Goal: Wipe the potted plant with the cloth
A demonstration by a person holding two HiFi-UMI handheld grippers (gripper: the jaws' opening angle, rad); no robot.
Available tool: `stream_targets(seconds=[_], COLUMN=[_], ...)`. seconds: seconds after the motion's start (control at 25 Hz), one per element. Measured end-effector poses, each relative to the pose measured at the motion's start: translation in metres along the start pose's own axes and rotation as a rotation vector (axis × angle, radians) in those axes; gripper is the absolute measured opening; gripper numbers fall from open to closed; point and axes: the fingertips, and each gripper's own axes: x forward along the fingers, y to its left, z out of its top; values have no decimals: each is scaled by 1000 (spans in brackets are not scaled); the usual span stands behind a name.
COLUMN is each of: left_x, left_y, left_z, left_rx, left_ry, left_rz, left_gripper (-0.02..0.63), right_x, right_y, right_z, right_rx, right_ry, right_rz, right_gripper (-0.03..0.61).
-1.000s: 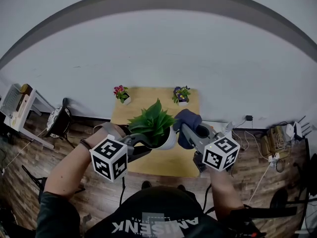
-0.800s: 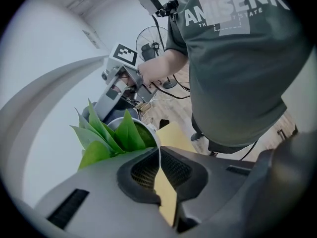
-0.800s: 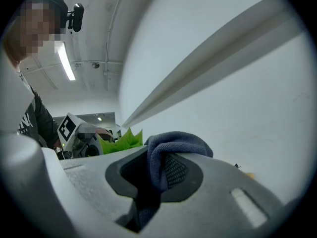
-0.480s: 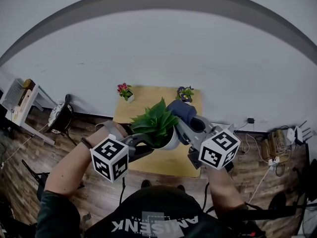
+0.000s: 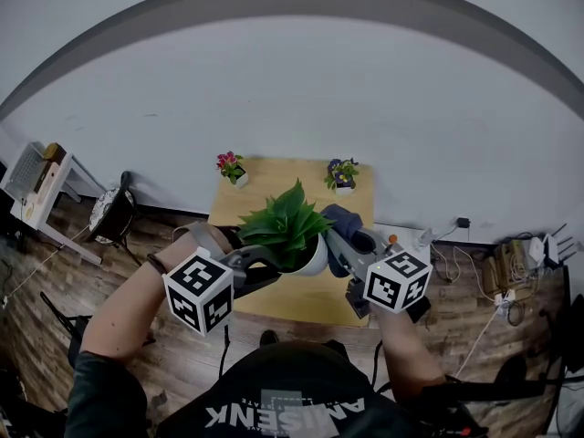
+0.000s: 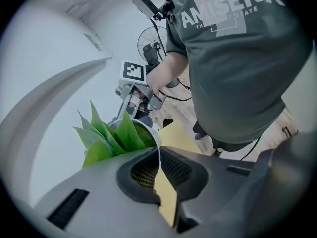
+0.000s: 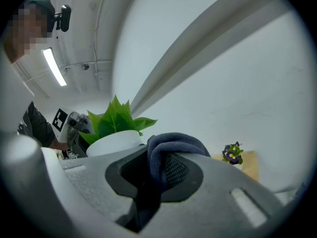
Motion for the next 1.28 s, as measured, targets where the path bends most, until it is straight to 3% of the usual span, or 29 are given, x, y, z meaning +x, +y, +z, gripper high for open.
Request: stream_targets(seconds=[0.6,0.84,1.08,1.28], left_x=[5,6,4,3], left_y=[-5,-5,-11,-8], left_z=[-2,2,6,8], left_rx=[14,46,84,94], left_ry=[4,5,10,8], left_rz=[-35,-33,-51,-44], left_gripper=[11,11,11,11], right_x=[-8,-12,3,21], right_y=[-28,-31,0,19], right_z=[-49,-11,38,55], right_rx=[72,23,-58,-82], right_ry=[90,33,-19,-19], right_rz=[-40,-30,60,128], right_gripper=[51,51,51,51])
